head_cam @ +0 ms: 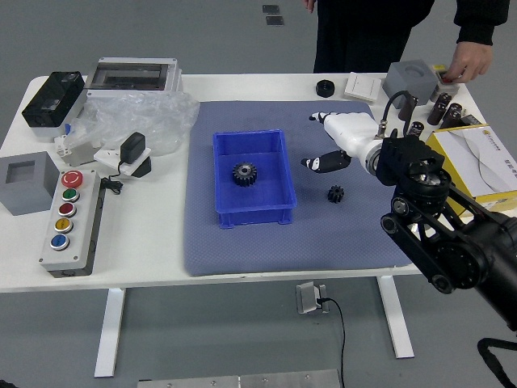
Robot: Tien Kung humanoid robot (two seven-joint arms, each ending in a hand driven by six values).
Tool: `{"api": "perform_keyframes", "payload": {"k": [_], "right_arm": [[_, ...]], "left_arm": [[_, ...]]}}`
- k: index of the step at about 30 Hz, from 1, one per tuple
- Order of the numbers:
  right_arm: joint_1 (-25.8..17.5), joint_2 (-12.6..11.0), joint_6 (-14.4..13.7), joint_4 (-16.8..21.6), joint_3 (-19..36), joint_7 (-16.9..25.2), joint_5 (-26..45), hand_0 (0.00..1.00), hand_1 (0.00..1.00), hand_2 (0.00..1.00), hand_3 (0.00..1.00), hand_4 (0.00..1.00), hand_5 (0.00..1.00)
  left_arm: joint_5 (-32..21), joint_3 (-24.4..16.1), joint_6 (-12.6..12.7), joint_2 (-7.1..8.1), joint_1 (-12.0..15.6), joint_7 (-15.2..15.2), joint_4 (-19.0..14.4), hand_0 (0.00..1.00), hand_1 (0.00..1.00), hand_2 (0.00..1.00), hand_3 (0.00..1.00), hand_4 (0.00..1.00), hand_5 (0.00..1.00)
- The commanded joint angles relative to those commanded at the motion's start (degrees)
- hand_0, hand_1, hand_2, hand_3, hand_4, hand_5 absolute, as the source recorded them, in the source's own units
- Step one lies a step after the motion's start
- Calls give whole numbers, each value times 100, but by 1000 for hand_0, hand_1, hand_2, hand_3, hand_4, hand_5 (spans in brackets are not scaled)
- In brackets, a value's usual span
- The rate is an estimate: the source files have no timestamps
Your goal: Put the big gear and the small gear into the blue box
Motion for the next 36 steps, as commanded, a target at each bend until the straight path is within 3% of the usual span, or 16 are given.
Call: {"api": "perform_keyframes", "payload": {"k": [4, 5, 34, 35, 36], "right_arm": [[-140, -46, 10, -35, -5, 0, 0, 754, 734, 797, 838, 689, 440], [-167, -47, 12, -50, -14, 0, 0, 729, 720, 771, 774, 658, 432], [-423, 40, -51, -659, -168, 31, 0, 684, 677, 759, 722, 616, 373], [-422, 43, -46, -660, -173, 30, 0, 618, 643, 758, 719, 581, 305], [-420, 47, -39, -660, -178, 28, 0, 618, 643, 758, 719, 581, 305]], "left_arm": [[-13, 3, 6, 0, -4, -4, 0, 882, 861, 859, 843, 799, 513], [-16, 5, 7, 0, -4, -4, 0, 882, 861, 858, 841, 797, 513], [22, 29, 14, 3, 2, -19, 0, 879, 859, 854, 838, 794, 514], [24, 27, 14, 3, 3, -20, 0, 879, 859, 855, 838, 793, 514], [28, 24, 14, 3, 3, -20, 0, 879, 859, 855, 838, 793, 514]]}}
